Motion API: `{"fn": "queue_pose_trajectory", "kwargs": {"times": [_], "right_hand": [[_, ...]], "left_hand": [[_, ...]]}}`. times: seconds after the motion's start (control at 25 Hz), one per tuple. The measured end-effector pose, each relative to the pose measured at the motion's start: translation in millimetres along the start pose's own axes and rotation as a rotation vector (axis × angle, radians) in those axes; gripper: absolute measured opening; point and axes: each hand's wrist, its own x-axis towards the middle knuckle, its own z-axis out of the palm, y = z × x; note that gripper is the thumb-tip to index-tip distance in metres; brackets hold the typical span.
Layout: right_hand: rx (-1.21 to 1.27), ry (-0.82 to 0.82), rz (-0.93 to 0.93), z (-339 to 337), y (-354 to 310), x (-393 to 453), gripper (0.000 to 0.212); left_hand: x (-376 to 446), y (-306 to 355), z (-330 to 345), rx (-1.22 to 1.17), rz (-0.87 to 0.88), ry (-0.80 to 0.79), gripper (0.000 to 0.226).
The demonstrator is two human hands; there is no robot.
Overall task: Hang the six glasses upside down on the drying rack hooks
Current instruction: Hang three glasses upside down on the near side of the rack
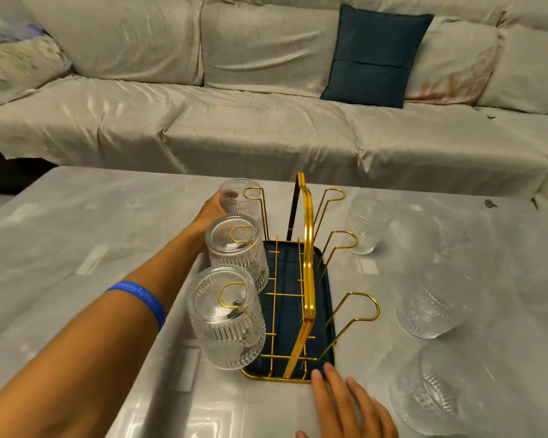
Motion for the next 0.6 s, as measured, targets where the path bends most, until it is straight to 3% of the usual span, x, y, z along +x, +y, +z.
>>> {"fn": "queue_pose_trajectory", "kwargs": {"times": [0.08, 0.24, 0.44, 0.6], "right_hand": [[-0.012, -0.009, -0.002, -0.9, 0.2, 1.9, 0.060], [0.016, -0.050, 0.075, -9.2, -9.1, -5.7, 0.062], [0.051, -0.173, 0.165, -26.2, -15.9, -12.5, 0.078], [0.071, -0.167, 0.157, -31.6, -15.5, -14.7, 0.085]], "left_hand": [[1.9, -3.4, 1.8, 0.014, 0.025, 0.028, 0.061], [-27.3, 13.0, -23.2, 0.084, 0.049, 0.113, 0.078], [-79.9, 72.3, -87.5, 0.254, 0.121, 0.183, 0.084], [-111.7, 121.7, -95.6, 0.281, 0.240, 0.206, 0.085]]}}
